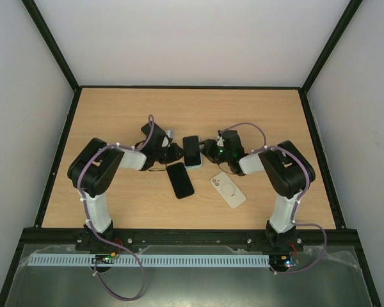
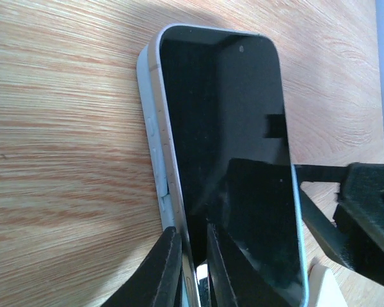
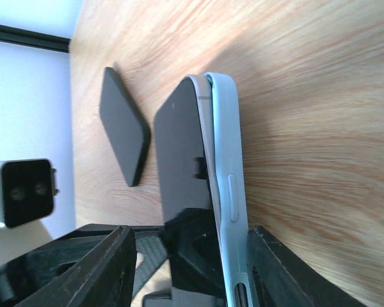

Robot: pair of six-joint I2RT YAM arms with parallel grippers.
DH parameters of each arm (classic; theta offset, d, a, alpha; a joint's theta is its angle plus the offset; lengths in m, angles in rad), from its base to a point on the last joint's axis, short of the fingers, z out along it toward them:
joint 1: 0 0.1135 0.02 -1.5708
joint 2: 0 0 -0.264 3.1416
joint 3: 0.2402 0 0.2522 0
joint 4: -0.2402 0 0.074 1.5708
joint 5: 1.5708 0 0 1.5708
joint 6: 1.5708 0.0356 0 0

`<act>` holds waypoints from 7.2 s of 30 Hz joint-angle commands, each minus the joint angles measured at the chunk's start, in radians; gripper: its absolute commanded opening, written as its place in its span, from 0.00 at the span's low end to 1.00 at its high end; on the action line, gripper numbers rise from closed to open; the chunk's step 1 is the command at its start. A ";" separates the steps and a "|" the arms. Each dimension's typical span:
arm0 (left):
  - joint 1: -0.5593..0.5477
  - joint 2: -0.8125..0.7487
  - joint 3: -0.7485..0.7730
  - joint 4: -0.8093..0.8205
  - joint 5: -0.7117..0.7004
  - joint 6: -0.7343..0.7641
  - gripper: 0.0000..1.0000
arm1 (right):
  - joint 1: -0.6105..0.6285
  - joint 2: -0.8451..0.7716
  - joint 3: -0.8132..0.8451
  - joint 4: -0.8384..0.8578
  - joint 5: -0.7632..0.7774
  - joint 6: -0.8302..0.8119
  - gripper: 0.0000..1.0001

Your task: Put the phone into the phone case

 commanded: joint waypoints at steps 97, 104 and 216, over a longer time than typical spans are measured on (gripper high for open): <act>-0.012 -1.059 -0.575 0.247 0.286 -0.400 0.11 | 0.321 -0.598 -0.326 0.488 0.027 0.300 0.13; -0.012 -1.054 -0.560 0.208 0.290 -0.360 0.02 | 0.321 -0.599 -0.341 0.492 0.001 0.286 0.14; 0.071 -1.158 -0.411 0.074 0.534 -0.195 0.02 | 0.346 -0.732 -0.247 0.241 -0.115 0.028 0.51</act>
